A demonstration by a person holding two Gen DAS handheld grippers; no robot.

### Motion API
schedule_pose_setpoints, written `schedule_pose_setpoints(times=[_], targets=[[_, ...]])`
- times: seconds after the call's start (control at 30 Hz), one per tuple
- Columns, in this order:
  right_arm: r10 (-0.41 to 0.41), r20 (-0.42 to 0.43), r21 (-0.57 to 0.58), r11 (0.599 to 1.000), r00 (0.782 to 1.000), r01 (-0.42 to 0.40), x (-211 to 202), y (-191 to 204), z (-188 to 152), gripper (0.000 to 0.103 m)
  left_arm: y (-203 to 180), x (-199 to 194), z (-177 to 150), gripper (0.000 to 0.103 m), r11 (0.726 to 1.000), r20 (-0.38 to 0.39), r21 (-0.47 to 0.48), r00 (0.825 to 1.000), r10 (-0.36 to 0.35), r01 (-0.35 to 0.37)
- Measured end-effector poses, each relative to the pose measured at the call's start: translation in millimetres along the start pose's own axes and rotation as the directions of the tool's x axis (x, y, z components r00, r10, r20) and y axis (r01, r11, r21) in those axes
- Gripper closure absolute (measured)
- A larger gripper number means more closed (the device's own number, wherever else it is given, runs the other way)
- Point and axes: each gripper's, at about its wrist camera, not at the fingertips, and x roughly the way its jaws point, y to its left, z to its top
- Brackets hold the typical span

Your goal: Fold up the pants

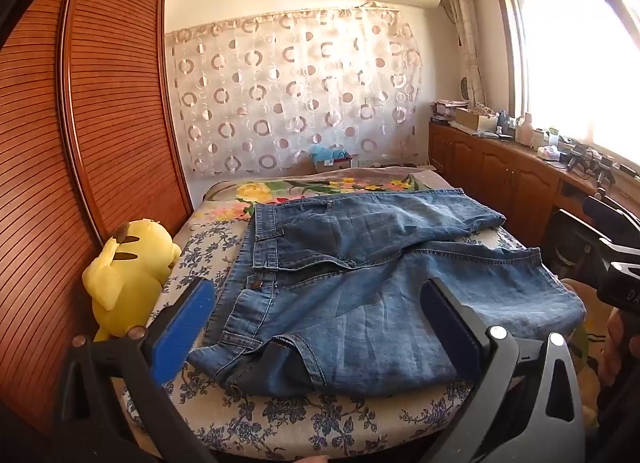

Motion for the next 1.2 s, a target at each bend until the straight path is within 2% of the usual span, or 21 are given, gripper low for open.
schedule_pose_setpoints(times=[0.23,0.27,0.47,1.2], targets=[[-0.01,-0.01,-0.01,1.0,1.0,0.01,-0.1,-0.3,0.1,0.0,8.0,1.2,-1.1,0.0,1.0,0.005,-0.009,1.0,-0.006,0.006],[-0.008,-0.007,-0.008,1.0,1.0,0.008,-0.6,-0.6,0.0,0.0,-0.7,1.8,-2.6,0.0,1.0,-0.003,0.015,1.0,0.002,-0.002],[-0.006,-0.01,0.0,1.0,1.0,0.006,-1.1,-0.7,0.0,0.0,-7.1,-1.0,-2.0,0.0,1.0,0.002,0.02,1.0,0.002,-0.002],[-0.004,-0.011,0.006,1.0,1.0,0.004,-3.1,-0.6,-0.4,0.0,-6.5,-1.9,-1.7,0.0,1.0,0.003,0.017,1.0,0.0,0.0]])
